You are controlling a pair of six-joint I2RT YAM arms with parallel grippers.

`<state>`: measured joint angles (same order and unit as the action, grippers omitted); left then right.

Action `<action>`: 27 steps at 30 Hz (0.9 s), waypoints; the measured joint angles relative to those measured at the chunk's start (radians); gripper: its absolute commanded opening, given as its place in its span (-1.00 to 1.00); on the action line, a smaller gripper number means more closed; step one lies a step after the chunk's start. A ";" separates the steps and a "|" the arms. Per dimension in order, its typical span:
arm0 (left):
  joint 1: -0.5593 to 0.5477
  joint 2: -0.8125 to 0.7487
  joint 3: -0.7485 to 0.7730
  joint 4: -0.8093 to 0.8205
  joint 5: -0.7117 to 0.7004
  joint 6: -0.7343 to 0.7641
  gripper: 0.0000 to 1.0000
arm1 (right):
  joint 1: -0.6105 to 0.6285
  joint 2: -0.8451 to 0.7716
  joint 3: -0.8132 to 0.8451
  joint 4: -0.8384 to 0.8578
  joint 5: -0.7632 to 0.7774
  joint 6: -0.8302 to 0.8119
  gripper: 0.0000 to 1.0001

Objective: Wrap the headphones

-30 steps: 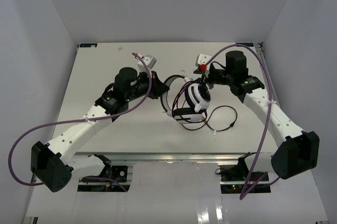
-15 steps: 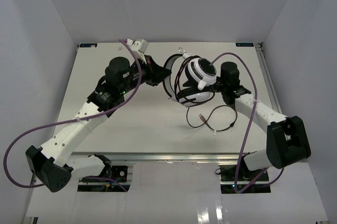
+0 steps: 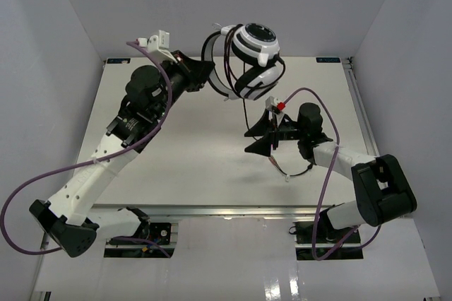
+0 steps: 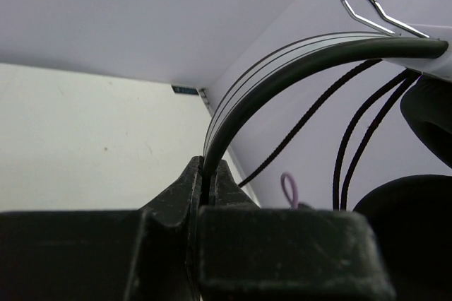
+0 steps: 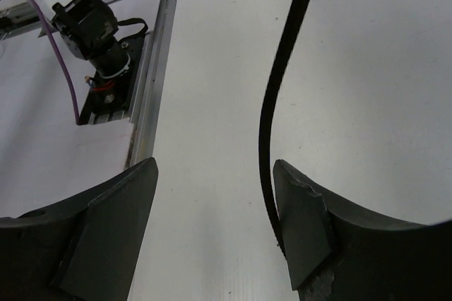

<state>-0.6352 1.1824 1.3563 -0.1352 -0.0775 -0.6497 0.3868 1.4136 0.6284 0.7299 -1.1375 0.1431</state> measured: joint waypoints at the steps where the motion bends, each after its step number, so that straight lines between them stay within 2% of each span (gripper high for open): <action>1: 0.002 0.005 0.028 0.000 -0.021 -0.005 -1.00 | 0.002 0.000 -0.015 0.012 -0.007 0.004 0.45; 8: 0.014 0.020 0.139 -0.003 -0.085 -0.015 -1.00 | 0.030 -0.034 -0.077 -0.020 -0.016 -0.062 0.49; 10: 0.014 0.021 0.149 -0.010 -0.091 -0.015 -1.00 | 0.028 -0.064 -0.065 -0.084 -0.009 -0.112 0.47; 15: 0.014 0.025 0.159 -0.042 -0.097 -0.013 -1.00 | 0.022 -0.103 0.022 -0.266 0.011 -0.290 0.29; 21: 0.018 0.041 0.200 -0.090 -0.135 0.000 -1.00 | 0.022 -0.121 0.025 -0.434 -0.003 -0.443 0.08; 25: 0.045 0.041 0.211 -0.100 -0.164 0.010 -1.00 | 0.022 -0.147 0.025 -0.580 -0.003 -0.559 -0.14; 27: 0.060 0.041 0.211 -0.101 -0.173 0.011 -1.00 | 0.024 -0.159 0.025 -0.632 -0.002 -0.602 -0.17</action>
<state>-0.5754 1.2232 1.5673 -0.2362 -0.2504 -0.6382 0.4104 1.2542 0.6533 0.0978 -1.1390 -0.4585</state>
